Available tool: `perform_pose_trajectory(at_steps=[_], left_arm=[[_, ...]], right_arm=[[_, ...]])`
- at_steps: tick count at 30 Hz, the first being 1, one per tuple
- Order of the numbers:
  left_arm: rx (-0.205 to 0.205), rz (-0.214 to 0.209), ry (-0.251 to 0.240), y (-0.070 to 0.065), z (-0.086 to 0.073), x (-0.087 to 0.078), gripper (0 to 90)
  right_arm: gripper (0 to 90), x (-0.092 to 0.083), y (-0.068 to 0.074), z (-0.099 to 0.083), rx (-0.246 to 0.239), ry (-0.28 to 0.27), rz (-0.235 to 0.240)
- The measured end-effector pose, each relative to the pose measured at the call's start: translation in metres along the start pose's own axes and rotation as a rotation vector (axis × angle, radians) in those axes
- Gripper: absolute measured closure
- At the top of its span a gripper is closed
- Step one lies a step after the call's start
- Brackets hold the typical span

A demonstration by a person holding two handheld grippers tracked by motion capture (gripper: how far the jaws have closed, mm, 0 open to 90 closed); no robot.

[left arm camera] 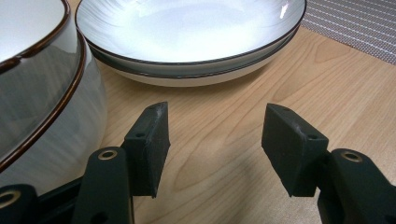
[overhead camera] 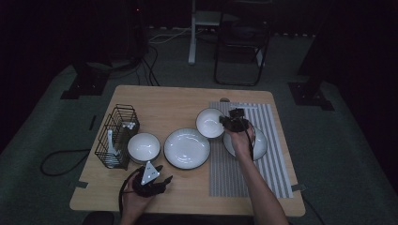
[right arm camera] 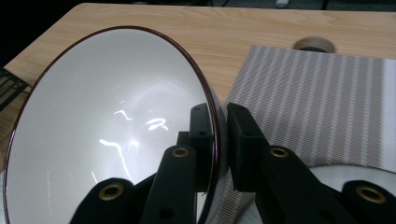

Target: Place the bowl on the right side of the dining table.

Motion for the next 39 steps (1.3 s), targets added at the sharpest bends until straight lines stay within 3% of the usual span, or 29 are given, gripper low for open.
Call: perform_pose_trajectory(at_steps=[16, 39], left_arm=[[0.012, -0.005, 0.009, -0.001, 0.000, 0.001, 42.0], [0.014, -0.008, 0.011, -0.003, 0.000, 0.002, 41.8]], right_arm=[[81.7, -0.018, -0.042, -0.011, 0.036, 0.007, -0.081], [81.8, -0.036, -0.081, -0.031, 0.084, 0.029, -0.152]])
Point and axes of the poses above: each handheld gripper's, and its own axes: x roughly forward along the jaws, z roughly out of its top, y roughly to its left, the point moved 9 cm from there along x, roughly forward along the jaws, and after that the axes turned 7 degrees about -y, right-handed, at the moved point
